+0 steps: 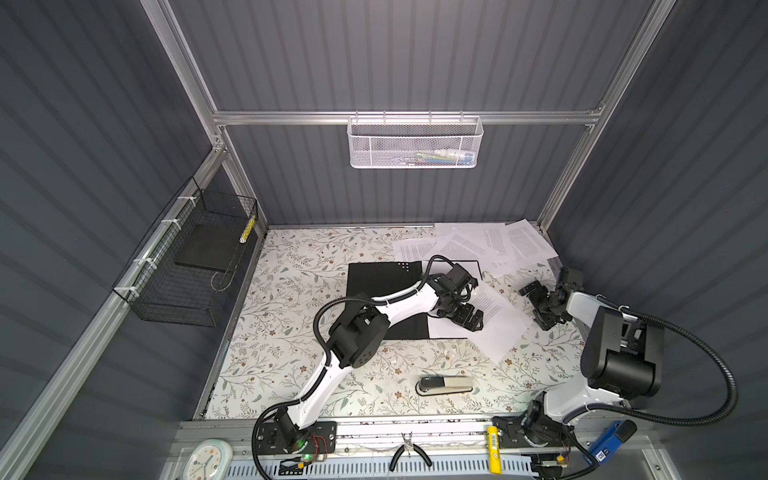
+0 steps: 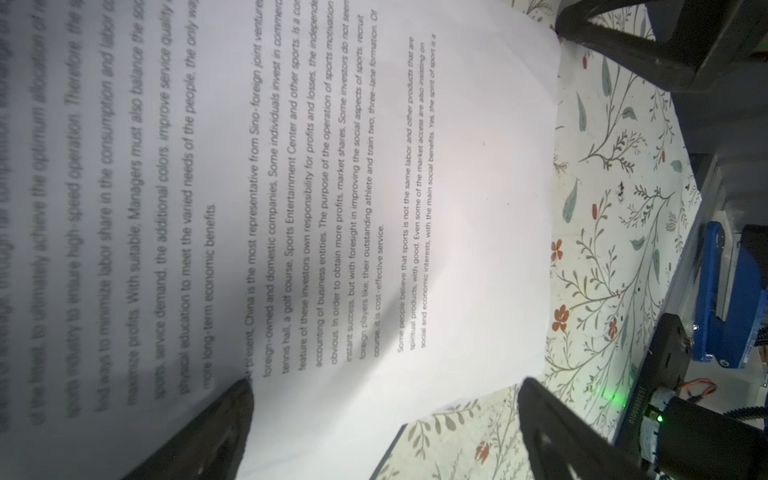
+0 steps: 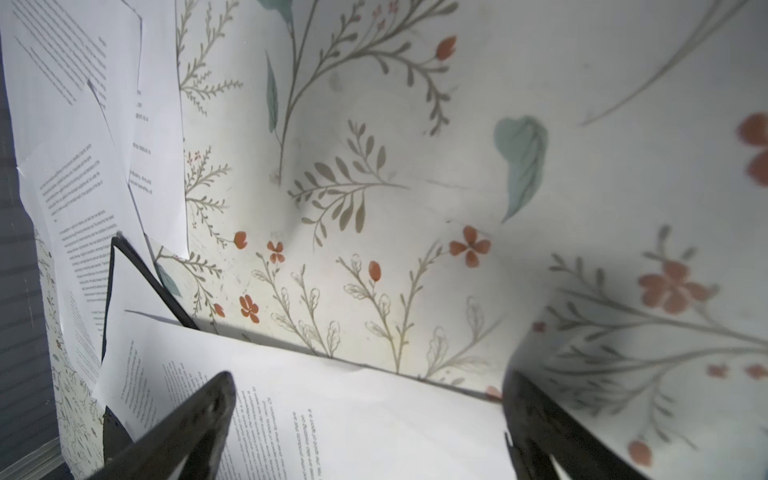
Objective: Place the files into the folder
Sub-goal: 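Grasp and lift the loose white sheet with the left gripper while the right hovers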
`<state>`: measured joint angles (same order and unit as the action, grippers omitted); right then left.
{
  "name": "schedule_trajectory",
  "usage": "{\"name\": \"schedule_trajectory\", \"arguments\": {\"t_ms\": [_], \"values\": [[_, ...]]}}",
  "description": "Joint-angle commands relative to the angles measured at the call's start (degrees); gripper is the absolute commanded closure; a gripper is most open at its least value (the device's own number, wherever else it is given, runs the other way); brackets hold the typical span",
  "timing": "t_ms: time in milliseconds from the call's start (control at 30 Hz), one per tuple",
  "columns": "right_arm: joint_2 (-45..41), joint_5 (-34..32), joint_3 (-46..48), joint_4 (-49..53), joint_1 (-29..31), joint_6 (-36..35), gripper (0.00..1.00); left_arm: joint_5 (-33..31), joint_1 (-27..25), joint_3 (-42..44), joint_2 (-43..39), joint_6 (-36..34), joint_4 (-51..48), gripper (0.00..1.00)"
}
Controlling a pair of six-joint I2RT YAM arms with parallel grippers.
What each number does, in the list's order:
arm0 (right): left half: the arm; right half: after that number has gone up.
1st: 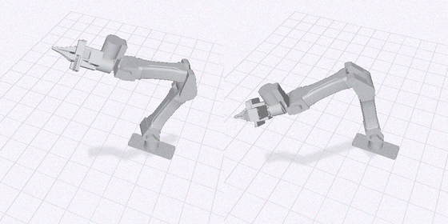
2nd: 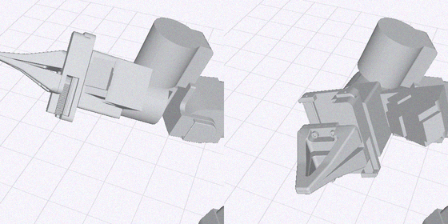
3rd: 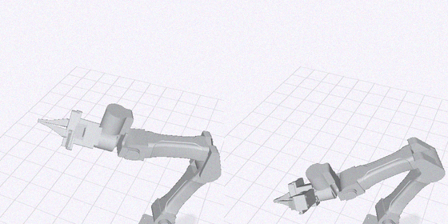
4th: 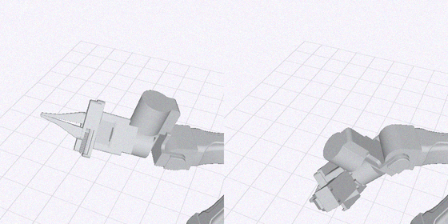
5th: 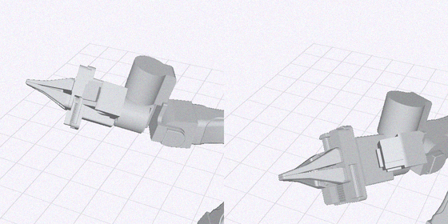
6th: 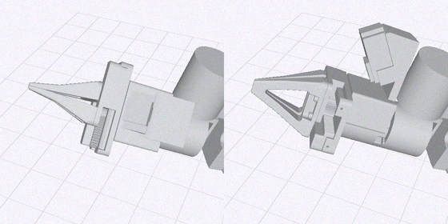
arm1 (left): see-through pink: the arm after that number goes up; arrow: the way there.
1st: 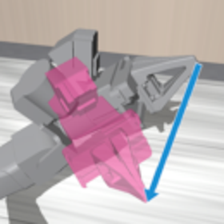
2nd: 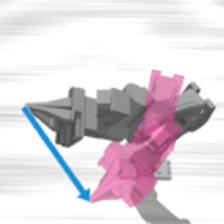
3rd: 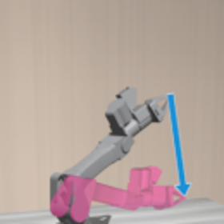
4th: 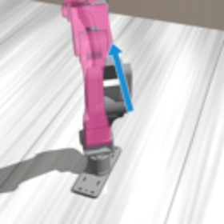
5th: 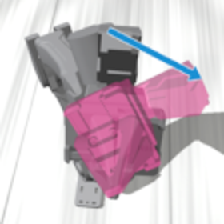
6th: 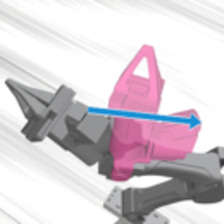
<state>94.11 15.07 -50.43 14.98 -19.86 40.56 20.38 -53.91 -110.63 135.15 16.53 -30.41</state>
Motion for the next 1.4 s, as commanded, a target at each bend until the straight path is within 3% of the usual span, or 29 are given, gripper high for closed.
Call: {"name": "schedule_trajectory", "arguments": {"t_ms": [0,200,633,800,900,1000,1367], "values": [[1.9,1.2,-0.3,5.2,0.9,-0.8,0.01,-0.5,0.3,-0.8,2.2,-1.3,-2.5,0.0],[1.0,3.6,0.5,5.4,1.2,-0.3,0.01,-0.2,0.3,-1.1,2.5,-1.4,-2.3,0.0],[-4.9,15.7,4.6,4.5,1.4,-0.7,0.01,-0.1,0.6,-1.6,3.3,-1.3,-2.1,0.0],[-15.4,8.2,9.1,4.3,0.8,-0.7,0.01,0.0,0.6,-1.5,3.4,-1.2,-2.2,0.0],[-17.9,10.4,13.1,1.6,-3.4,0.3,0.01,0.0,0.6,-1.1,3.1,-1.3,-2.0,0.0],[-16.8,14.1,15.5,-1.8,-7.0,1.7,0.01,0.1,0.6,-0.7,2.7,-1.4,-1.8,0.0],[-5.6,5.7,6.1,3.7,-7.1,0.4,0.01,0.3,0.6,-0.1,2.1,-1.3,-1.3,0.0]]}}
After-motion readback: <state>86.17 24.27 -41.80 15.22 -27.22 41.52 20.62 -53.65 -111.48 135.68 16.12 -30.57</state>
